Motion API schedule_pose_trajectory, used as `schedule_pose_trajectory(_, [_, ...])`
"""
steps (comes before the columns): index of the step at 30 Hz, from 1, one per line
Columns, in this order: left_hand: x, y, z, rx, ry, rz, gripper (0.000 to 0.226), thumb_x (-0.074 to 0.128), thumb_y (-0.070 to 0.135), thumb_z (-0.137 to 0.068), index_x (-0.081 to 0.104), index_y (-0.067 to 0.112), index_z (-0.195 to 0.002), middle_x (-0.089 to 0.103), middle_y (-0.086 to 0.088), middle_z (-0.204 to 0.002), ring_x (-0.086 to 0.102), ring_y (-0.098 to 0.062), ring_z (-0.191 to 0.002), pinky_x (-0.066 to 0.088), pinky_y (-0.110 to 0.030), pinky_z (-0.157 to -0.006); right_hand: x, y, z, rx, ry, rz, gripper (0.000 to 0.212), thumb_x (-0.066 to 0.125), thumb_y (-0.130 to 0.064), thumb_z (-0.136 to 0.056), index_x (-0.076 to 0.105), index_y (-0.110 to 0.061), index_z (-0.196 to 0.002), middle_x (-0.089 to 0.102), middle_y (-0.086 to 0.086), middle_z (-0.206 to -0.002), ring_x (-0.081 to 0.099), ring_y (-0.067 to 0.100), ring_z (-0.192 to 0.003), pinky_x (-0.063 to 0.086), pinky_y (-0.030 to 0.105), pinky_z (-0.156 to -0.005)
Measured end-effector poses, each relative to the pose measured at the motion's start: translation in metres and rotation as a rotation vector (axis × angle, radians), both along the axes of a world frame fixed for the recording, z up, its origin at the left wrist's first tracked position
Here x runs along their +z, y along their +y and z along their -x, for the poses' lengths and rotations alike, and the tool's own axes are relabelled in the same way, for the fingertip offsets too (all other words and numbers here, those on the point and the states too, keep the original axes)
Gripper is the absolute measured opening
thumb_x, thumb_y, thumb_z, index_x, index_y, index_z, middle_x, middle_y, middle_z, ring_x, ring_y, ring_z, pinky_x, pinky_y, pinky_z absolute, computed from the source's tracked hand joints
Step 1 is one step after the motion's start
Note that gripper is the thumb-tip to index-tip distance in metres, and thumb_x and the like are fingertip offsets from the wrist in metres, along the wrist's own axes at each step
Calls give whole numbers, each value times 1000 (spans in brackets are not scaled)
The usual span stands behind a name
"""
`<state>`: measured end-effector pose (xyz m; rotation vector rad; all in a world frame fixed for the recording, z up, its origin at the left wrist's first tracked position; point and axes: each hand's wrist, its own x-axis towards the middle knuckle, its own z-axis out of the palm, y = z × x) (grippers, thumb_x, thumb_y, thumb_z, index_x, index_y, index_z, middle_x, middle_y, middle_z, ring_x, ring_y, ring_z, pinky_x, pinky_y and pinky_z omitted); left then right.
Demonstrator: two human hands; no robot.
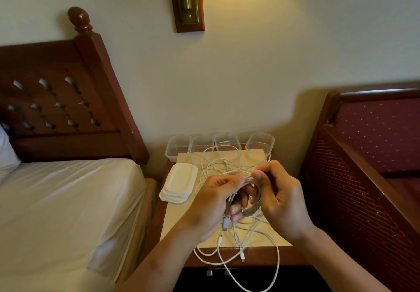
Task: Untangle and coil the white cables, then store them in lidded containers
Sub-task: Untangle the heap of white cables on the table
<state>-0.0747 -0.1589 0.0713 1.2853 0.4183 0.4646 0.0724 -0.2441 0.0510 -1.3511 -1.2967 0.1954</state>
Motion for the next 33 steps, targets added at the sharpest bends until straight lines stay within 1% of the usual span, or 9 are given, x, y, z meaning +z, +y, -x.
schedule_pose_trajectory(4, [-5, -11, -4, 222, 14, -104, 38, 59, 32, -100, 77, 2, -84, 51, -10, -58, 45, -19, -49, 48, -29, -50, 2, 0, 6, -37, 10, -12, 10, 53, -17, -102, 58, -21, -96, 61, -12, -75, 56, 17, -56, 43, 20, -49])
schedule_pose_trajectory(9, [-3, -7, 7, 114, 10, 57, 34, 54, 23, -103, 71, -6, -96, 48, -11, -64, 49, -20, -54, 54, -34, -64, 3, -2, 8, -42, 78, 0, 11, 52, -23, -101, 59, -24, -92, 62, -4, -71, 55, 19, -52, 45, 32, -45])
schedule_pose_trajectory(12, [1, 3, 14, 66, 63, -25, 33, 56, 23, -102, 72, -5, -97, 39, -8, -64, 38, -17, -56, 50, -31, -62, 3, -4, -3, 100, 90, 84, 12, 54, -22, -101, 63, -20, -94, 64, -9, -77, 58, 10, -64, 48, 23, -58])
schedule_pose_trajectory(17, [9, 11, 21, 5, 122, -121, 35, 53, 19, -106, 70, -10, -99, 36, -6, -64, 35, -16, -56, 46, -30, -61, 6, 0, -39, 113, -480, 54, 12, 63, -9, -100, 71, -14, -108, 65, -8, -110, 62, 14, -105, 53, 29, -83])
schedule_pose_trajectory(19, [12, 12, 20, -24, 122, -136, 34, 52, 19, -107, 70, -9, -99, 37, -4, -62, 35, -15, -56, 46, -31, -61, 8, 4, -42, 72, -611, 29, 16, 64, -9, -97, 73, -13, -110, 61, -5, -114, 57, 16, -108, 52, 29, -84])
schedule_pose_trajectory(21, [16, 12, 18, -24, 110, -160, 35, 52, 19, -107, 69, -10, -98, 37, -5, -62, 36, -15, -56, 46, -31, -61, 10, 5, -35, 82, -468, 24, 17, 64, -7, -97, 74, -11, -109, 64, -6, -106, 63, 13, -99, 54, 27, -80])
schedule_pose_trajectory(24, [22, 13, 15, 19, 97, -241, 35, 50, 18, -108, 69, -9, -98, 38, -4, -62, 37, -14, -55, 47, -30, -60, 14, 4, -22, 132, 79, 83, 22, 66, 3, -95, 78, -12, -105, 76, 1, -93, 73, 21, -88, 59, 27, -77])
schedule_pose_trajectory(28, [25, 16, 14, 75, 111, -336, 34, 51, 17, -108, 70, -8, -98, 38, -3, -60, 38, -14, -54, 47, -31, -59, 15, 1, -11, 204, 638, 109, 17, 69, -2, -90, 74, -6, -105, 78, 19, -92, 76, 34, -83, 62, 33, -73])
schedule_pose_trajectory(33, [25, 13, 13, 132, 139, -398, 32, 52, 14, -108, 70, -6, -92, 38, -7, -62, 39, -11, -54, 48, -32, -56, 16, -1, -8, 256, 766, 204, 18, 64, 1, -91, 80, -2, -99, 76, 26, -100, 73, 45, -97, 61, 38, -78])
